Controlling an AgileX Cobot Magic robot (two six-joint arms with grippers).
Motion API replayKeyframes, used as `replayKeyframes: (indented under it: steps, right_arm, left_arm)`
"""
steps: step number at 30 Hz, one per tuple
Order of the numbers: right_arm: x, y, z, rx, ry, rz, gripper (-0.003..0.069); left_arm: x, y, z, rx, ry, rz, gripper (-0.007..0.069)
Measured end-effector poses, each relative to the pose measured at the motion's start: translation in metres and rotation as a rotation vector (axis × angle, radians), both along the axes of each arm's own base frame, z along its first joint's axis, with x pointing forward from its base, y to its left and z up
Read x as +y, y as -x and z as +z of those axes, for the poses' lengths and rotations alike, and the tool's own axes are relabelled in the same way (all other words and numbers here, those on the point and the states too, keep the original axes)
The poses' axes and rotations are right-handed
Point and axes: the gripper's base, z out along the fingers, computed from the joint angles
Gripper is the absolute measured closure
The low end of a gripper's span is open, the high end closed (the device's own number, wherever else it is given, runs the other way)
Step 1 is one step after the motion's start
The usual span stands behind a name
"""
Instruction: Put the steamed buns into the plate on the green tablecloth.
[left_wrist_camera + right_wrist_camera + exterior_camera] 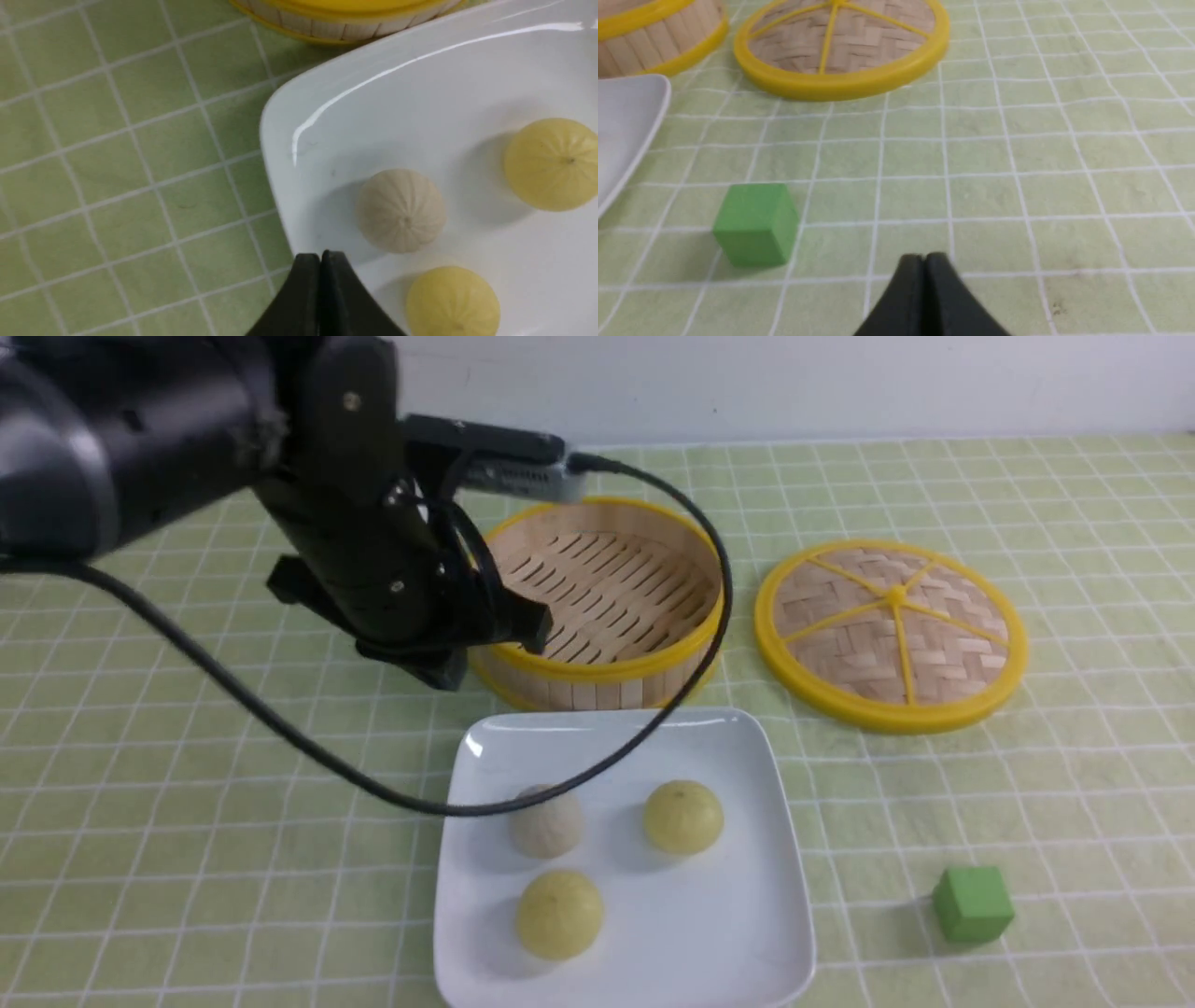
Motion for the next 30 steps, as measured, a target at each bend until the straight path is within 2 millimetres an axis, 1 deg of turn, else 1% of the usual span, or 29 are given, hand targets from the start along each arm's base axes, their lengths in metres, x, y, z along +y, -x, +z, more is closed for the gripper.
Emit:
replayKeyframes:
  steps: [1, 3, 5, 6, 7, 8, 10, 11, 13, 14, 15, 17, 18, 20, 21, 22, 23, 24, 25, 30]
  right_arm:
    - [-0.001, 0.000, 0.000, -0.004, 0.000, -0.014, 0.0655]
    - [-0.001, 0.000, 0.000, -0.004, 0.000, -0.021, 0.0655]
    - [-0.001, 0.000, 0.000, -0.004, 0.000, -0.024, 0.0653]
    - [-0.001, 0.000, 0.000, -0.004, 0.000, -0.024, 0.0653]
    - [-0.001, 0.000, 0.000, -0.004, 0.000, -0.024, 0.0652]
    - [-0.001, 0.000, 0.000, -0.004, 0.000, -0.024, 0.0650]
    - [-0.001, 0.000, 0.000, -0.004, 0.001, -0.025, 0.0648]
    - [-0.001, 0.000, 0.000, -0.004, 0.001, -0.025, 0.0646]
    - [-0.001, 0.000, 0.000, -0.004, 0.001, -0.025, 0.0645]
    - [-0.001, 0.000, 0.000, -0.004, 0.000, -0.025, 0.0643]
    - [-0.001, 0.000, 0.000, -0.004, 0.000, -0.025, 0.0643]
    - [-0.001, 0.000, 0.000, -0.004, 0.000, -0.025, 0.0641]
    - [-0.001, 0.000, 0.000, -0.004, 0.000, -0.025, 0.0639]
    - [-0.001, 0.000, 0.000, -0.005, 0.000, -0.025, 0.0638]
    - [-0.001, 0.000, 0.000, -0.005, 0.000, -0.025, 0.0637]
    - [-0.001, 0.000, 0.000, -0.005, 0.000, -0.025, 0.0636]
    - [-0.001, 0.000, 0.000, -0.005, 0.000, -0.025, 0.0636]
    - [-0.001, 0.000, 0.000, -0.004, 0.000, -0.025, 0.0634]
    - [-0.001, 0.000, 0.000, -0.004, 0.000, -0.025, 0.0632]
    - [-0.001, 0.000, 0.000, -0.004, 0.000, -0.025, 0.0624]
  left_arm:
    - [0.009, 0.013, 0.018, -0.024, -0.007, 0.003, 0.0612]
    - [0.021, 0.030, 0.037, -0.036, -0.029, 0.010, 0.0612]
    - [0.037, 0.052, 0.055, -0.062, -0.058, 0.021, 0.0612]
    - [0.039, 0.054, 0.056, -0.065, -0.060, 0.022, 0.0612]
    - [0.050, 0.071, 0.063, -0.092, -0.069, 0.034, 0.0612]
    - [0.056, 0.080, 0.065, -0.103, -0.071, 0.044, 0.0612]
    - [0.071, 0.105, 0.065, -0.122, -0.057, 0.076, 0.0612]
    - [0.081, 0.121, 0.056, -0.114, -0.048, 0.103, 0.0612]
    - [0.091, 0.142, 0.044, -0.135, -0.015, 0.129, 0.0612]
    - [0.099, 0.157, 0.032, -0.180, 0.036, 0.149, 0.0612]
    - [0.100, 0.158, 0.030, -0.199, 0.052, 0.149, 0.0612]
    - [0.107, 0.175, 0.012, -0.270, 0.138, 0.175, 0.0612]
    - [0.111, 0.185, 0.001, -0.355, 0.232, 0.187, 0.0612]
    - [0.117, 0.200, -0.011, -0.454, 0.359, 0.209, 0.0610]
    - [0.118, 0.203, -0.011, -0.472, 0.378, 0.210, 0.0610]
    - [0.122, 0.212, -0.019, -0.543, 0.479, 0.223, 0.0608]
    - [0.123, 0.215, -0.021, -0.553, 0.492, 0.224, 0.0608]
    - [0.126, 0.223, -0.024, -0.605, 0.563, 0.229, 0.0607]
    - [0.129, 0.229, -0.027, -0.634, 0.597, 0.230, 0.0607]
    - [0.138, 0.243, -0.039, -0.691, 0.614, 0.227, 0.0604]
